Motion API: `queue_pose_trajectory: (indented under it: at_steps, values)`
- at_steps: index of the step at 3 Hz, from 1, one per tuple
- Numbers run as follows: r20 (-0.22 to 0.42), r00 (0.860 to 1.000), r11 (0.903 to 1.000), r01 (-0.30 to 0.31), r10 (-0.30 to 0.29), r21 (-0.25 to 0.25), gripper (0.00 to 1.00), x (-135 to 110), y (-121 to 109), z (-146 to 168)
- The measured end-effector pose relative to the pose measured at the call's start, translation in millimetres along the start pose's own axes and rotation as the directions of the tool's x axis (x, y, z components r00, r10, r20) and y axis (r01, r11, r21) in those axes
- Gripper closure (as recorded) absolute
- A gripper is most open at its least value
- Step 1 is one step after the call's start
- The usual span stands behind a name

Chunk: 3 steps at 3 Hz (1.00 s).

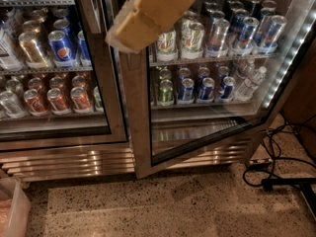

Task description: Open right fridge door

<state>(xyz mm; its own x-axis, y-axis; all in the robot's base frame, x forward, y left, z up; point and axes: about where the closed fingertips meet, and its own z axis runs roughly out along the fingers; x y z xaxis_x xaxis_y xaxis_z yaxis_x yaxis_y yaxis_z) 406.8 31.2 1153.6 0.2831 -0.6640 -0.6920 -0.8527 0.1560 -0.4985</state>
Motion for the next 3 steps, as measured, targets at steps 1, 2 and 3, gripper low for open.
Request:
queue_pose_trajectory:
  at_steps: [1, 2, 3]
  values:
    - [0.000, 1.000, 1.0000, 0.000, 0.000, 0.000, 0.17, 0.0, 0.0, 0.0]
    - [0.000, 1.000, 1.0000, 0.000, 0.000, 0.000, 0.30, 0.0, 0.0, 0.0]
    - [0.000, 1.000, 1.0000, 0.000, 0.000, 0.000, 0.42, 0.0, 0.0, 0.0]
